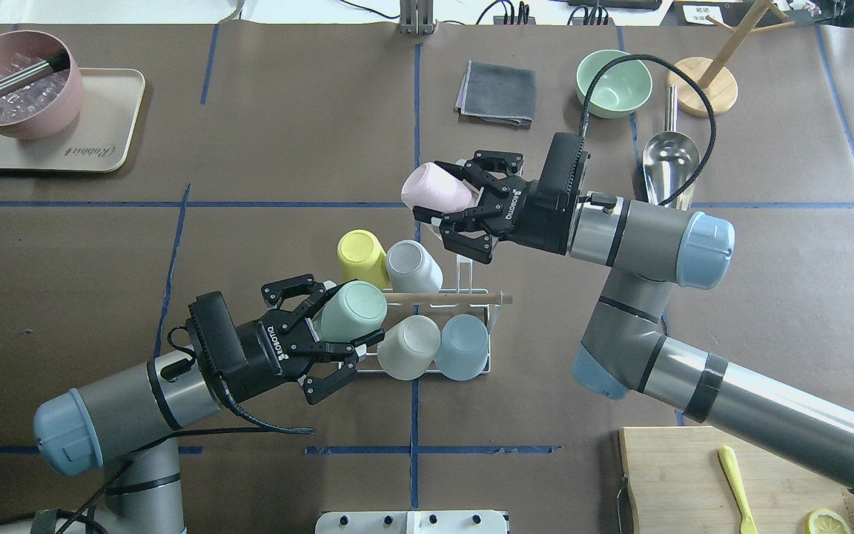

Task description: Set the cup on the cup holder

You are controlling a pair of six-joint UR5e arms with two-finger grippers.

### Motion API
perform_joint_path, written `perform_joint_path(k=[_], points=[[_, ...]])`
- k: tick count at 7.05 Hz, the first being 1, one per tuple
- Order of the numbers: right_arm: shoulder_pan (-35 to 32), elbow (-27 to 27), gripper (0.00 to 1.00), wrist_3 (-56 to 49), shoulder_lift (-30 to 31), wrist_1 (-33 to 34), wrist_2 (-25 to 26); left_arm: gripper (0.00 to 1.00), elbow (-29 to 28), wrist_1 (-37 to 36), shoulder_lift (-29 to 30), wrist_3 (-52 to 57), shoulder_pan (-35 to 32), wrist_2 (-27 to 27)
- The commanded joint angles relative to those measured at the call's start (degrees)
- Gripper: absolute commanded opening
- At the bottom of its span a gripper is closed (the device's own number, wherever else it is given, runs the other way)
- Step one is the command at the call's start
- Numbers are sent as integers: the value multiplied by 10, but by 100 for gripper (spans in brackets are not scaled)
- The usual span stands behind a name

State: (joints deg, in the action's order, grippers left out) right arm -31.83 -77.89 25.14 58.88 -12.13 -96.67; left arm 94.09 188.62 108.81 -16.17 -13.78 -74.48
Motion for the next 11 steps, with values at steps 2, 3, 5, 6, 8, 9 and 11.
perform_joint_path(k=[2,3,5,6,8,9,11], points=[[25,3,0,-26,9,-2,7,7,-4,3,-2,0,14,21],[25,4,0,-25,14,-12,6,7,-4,3,-2,0,13,21],[26,4,0,-25,26,-22,6,8,-7,3,-3,0,9,21],[26,3,0,-25,26,-22,6,11,-8,3,-3,0,9,21],[26,6,0,-25,26,-25,7,91,-8,3,-3,0,9,21],[26,18,0,-25,26,-43,7,100,-8,3,-3,0,9,21],[26,27,0,-25,25,-58,7,100,-8,7,-3,0,9,21]])
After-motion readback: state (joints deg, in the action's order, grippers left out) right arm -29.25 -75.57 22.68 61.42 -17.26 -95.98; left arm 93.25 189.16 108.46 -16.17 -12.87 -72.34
